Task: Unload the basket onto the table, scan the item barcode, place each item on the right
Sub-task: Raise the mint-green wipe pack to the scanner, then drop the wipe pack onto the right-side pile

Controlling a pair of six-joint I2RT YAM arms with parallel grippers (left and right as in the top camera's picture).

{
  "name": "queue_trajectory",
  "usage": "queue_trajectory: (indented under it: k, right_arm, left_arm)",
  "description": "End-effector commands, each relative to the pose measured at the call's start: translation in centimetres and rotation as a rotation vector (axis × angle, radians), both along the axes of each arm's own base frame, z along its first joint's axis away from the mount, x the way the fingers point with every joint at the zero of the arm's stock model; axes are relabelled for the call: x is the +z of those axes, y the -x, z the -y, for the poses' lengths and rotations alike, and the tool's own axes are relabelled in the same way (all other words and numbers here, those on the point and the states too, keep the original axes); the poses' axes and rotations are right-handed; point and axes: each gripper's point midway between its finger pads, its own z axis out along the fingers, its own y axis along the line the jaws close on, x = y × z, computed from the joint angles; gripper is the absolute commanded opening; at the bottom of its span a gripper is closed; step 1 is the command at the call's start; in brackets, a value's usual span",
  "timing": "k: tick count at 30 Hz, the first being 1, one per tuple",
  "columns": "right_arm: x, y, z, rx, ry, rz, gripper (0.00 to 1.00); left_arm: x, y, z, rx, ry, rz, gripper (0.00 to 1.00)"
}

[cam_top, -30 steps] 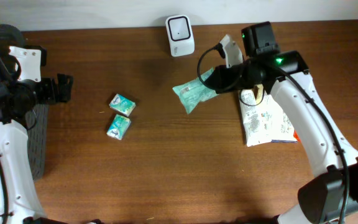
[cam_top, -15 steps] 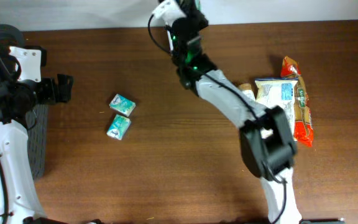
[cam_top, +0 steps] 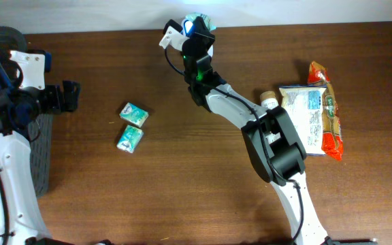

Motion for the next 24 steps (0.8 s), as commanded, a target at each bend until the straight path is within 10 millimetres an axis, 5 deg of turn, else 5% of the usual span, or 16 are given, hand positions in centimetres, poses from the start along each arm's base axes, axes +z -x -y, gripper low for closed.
queue_trajectory:
  k: [1, 8, 12, 14, 19, 21, 24]
  right_arm:
    - [2.7, 0.4, -0.3, -0.009, -0.032, 0.046, 0.04]
    - [10.9, 5.1, -2.3, -0.04, -0.277, 0.109, 0.04]
    - [12.2, 10.1, -3.5, 0.015, -0.437, -0.125, 0.04]
    - [12.4, 13.6, -2.6, 0.005, -0.693, -0.287, 0.04]
    - [13.0, 23.6, 2.9, -0.097, -1.002, -0.686, 0.04]
    - [11.2, 26.4, 7.1, -0.245, -1.053, -0.827, 0.04]
    - [7.1, 28.1, 11.8, -0.443, -1.067, -1.004, 0.04]
  left_arm:
    - [0.2, 0.0, 0.1, -0.013, -0.004, 0.009, 0.99]
    - [0.2, 0.0, 0.1, -0.013, -0.004, 0.009, 0.99]
    - [0.2, 0.0, 0.1, -0.013, -0.004, 0.009, 0.99]
    - [0.2, 0.0, 0.1, -0.013, -0.004, 0.009, 0.99]
    - [0.2, 0.0, 0.1, -0.013, -0.004, 0.009, 0.99]
    - [0.2, 0.0, 0.1, -0.013, -0.004, 0.009, 0.99]
    - [0.2, 0.0, 0.1, -0.013, -0.004, 0.009, 0.99]
